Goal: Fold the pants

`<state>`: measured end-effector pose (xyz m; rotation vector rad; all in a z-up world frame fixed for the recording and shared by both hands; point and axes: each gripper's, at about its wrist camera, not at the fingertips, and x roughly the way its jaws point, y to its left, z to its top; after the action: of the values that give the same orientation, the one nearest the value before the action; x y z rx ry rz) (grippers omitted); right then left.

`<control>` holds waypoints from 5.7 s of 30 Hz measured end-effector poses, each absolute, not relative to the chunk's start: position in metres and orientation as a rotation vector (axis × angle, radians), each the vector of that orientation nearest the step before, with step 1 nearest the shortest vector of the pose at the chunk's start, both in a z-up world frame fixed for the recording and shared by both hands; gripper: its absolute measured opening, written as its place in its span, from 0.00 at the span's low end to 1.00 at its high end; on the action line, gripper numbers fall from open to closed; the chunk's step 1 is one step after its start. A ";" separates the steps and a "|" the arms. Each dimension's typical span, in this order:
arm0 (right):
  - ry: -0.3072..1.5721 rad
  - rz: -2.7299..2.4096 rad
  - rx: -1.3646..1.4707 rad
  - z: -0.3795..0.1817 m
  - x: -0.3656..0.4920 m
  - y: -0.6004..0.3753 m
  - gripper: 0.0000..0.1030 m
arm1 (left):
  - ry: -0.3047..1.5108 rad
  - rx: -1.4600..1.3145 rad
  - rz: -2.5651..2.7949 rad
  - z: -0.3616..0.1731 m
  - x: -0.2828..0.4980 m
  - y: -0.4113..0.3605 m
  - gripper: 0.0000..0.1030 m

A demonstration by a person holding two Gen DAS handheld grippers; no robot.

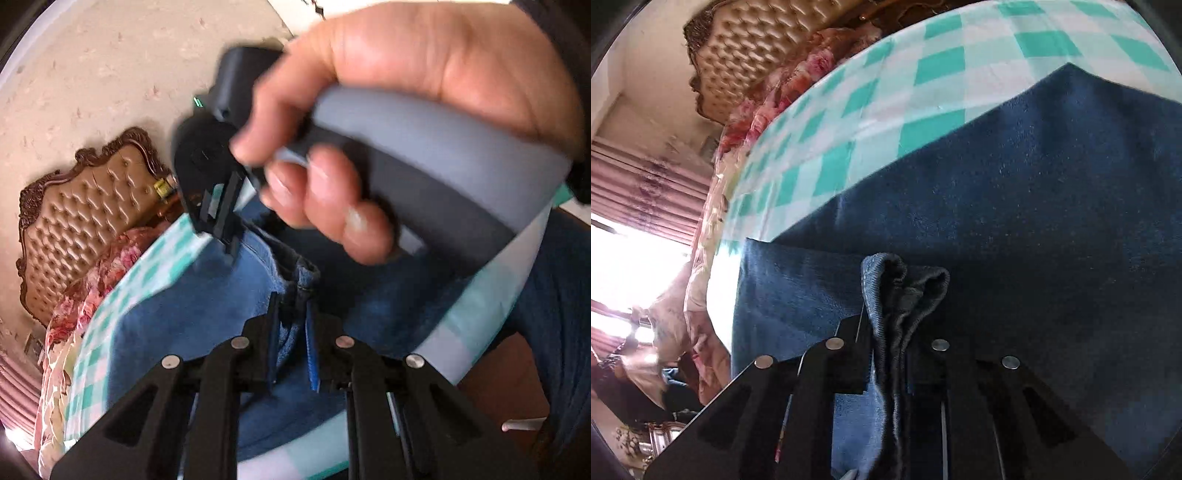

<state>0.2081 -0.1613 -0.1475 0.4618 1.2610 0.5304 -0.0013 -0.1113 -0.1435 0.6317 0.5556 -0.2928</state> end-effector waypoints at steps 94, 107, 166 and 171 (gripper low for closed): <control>0.985 0.137 -0.132 -0.145 0.121 -0.091 0.90 | 0.909 -0.073 -0.103 -0.127 0.128 0.101 0.13; 0.981 0.135 -0.136 -0.145 0.119 -0.091 0.90 | 0.865 0.000 -0.007 -0.135 0.027 0.102 0.33; 0.936 0.009 -0.261 -0.135 0.178 -0.116 0.72 | 0.891 -0.477 -0.133 -0.151 0.020 0.176 0.37; 0.941 -0.009 -0.256 -0.136 0.177 -0.119 0.77 | 0.907 -0.480 -0.135 -0.149 0.018 0.172 0.32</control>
<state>0.1769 -0.1187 -0.1359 -0.2557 0.9407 -0.0094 0.0180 0.1724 -0.1495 -0.4803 0.9071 -0.1353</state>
